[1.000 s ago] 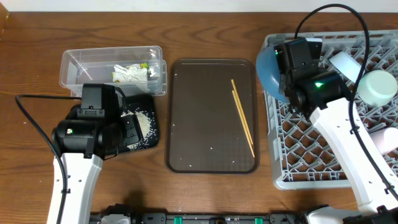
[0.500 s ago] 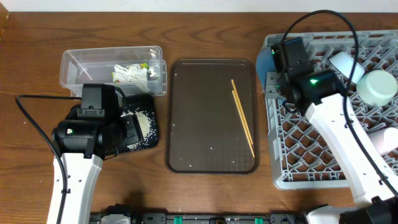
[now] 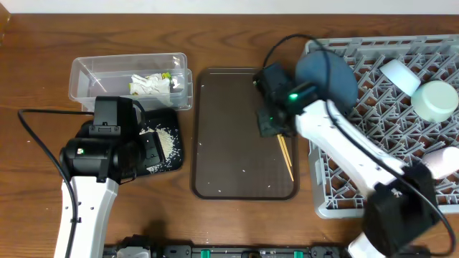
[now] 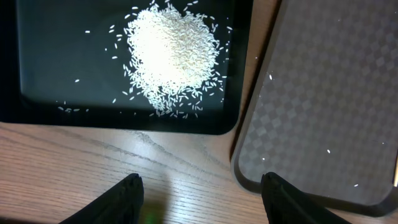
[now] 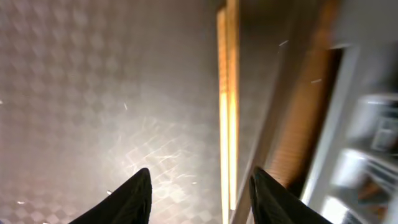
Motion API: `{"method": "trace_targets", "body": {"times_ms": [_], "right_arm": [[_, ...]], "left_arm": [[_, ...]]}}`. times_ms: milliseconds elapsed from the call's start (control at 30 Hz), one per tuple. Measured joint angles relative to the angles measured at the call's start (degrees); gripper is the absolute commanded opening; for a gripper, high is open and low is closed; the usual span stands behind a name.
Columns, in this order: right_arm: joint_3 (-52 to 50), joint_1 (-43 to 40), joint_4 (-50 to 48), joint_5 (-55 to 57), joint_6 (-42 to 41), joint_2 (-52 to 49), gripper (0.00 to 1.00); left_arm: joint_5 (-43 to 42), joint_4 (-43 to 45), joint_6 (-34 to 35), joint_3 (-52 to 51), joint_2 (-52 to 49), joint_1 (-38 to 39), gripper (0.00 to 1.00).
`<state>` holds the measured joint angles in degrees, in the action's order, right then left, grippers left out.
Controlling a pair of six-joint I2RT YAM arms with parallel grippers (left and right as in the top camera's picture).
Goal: Sort waste into correct bins and load items into the dishwasher rack
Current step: 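Move the right gripper to the chopsticks on the brown tray and grasp one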
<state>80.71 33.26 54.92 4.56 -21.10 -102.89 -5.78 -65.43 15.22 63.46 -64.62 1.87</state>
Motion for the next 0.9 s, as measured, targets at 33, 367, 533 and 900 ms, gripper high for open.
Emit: {"method": "trace_targets", "body": {"times_ms": [33, 367, 533, 900], "right_arm": [[0.0, 0.35, -0.04, -0.13, 0.0, -1.44, 0.47], [-0.13, 0.92, -2.08, 2.56, -2.49, -9.44, 0.49], [-0.13, 0.92, -2.25, 3.02, -2.62, -10.1, 0.49], [-0.13, 0.92, -3.17, 3.17, -2.64, -13.22, 0.49]], "left_arm": [[0.0, 0.04, 0.0, 0.0, 0.0, 0.0, 0.64], [0.0, 0.02, 0.0, 0.0, 0.0, 0.0, 0.64], [0.0, 0.02, 0.0, 0.0, 0.0, 0.0, 0.64], [0.0, 0.02, 0.0, 0.0, 0.0, 0.0, 0.64]]}}
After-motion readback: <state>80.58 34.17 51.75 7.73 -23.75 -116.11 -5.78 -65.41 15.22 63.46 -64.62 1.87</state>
